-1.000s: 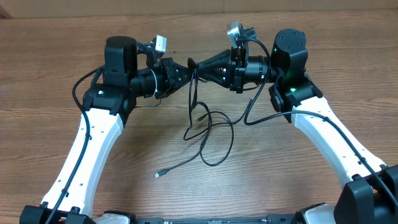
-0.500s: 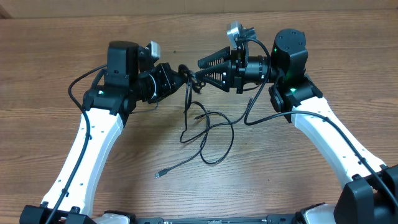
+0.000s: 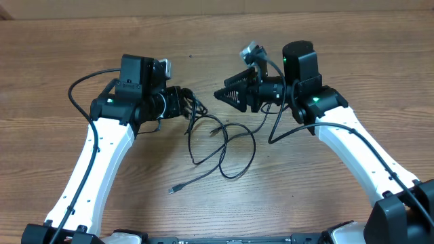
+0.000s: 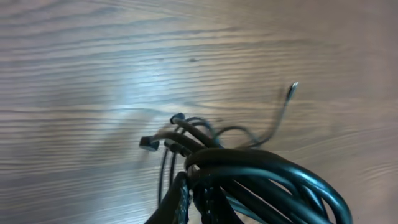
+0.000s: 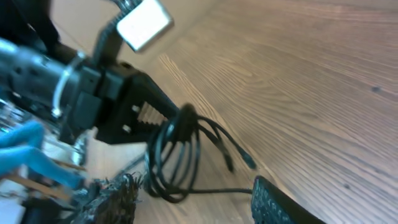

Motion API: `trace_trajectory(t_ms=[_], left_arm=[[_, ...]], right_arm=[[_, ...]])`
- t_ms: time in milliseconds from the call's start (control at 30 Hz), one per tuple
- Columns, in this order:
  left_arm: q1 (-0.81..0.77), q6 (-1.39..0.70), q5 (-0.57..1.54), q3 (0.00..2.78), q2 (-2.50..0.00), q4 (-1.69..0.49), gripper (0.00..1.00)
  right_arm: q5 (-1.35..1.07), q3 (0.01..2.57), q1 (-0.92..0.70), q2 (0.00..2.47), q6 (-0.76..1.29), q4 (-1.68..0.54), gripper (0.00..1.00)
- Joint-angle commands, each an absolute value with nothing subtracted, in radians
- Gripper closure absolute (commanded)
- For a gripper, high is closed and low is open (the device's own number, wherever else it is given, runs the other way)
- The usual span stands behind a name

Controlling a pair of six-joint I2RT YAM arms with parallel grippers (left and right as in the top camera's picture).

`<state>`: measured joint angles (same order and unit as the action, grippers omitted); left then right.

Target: Untangle cables

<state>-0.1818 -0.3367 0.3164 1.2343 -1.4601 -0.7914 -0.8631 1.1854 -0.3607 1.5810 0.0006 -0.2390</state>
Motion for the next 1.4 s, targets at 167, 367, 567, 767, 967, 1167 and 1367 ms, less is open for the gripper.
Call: trace_trajectory(t_ms=[167, 367, 567, 767, 967, 1167, 1367], left_arm=[[-0.256, -0.187, 0.227, 1.246, -1.458, -0.809, 0.96], [-0.350, -0.218, 0.068, 1.246, -1.459, -0.810, 0.96], [-0.371, -0.290, -0.011, 1.246, -1.459, -0.810, 0.96], [-0.371, -0.336, -0.011, 1.246, -1.459, -0.804, 0.96], [-0.376, -0.356, -0.010, 1.246, -1.461, -0.806, 0.96], [-0.376, -0.363, -0.010, 1.246, -1.462, -0.812, 0.96], [-0.376, -0.364, 0.031, 1.246, -1.462, -0.808, 0.96]], right_arm=[[-0.783, 1.192, -0.410, 1.568, -0.206, -0.302, 0.44], [-0.729, 1.192, -0.447, 1.568, -0.215, -0.321, 0.47], [-0.716, 1.192, -0.451, 1.568, -0.215, -0.337, 0.52], [-0.719, 1.192, -0.465, 1.568, -0.215, -0.359, 0.56], [-0.709, 1.192, -0.520, 1.568, -0.241, -0.358, 0.56], [-0.659, 1.192, -0.544, 1.568, -0.241, -0.357, 0.56], [-0.617, 1.192, -0.544, 1.568, -0.241, -0.370, 0.82]])
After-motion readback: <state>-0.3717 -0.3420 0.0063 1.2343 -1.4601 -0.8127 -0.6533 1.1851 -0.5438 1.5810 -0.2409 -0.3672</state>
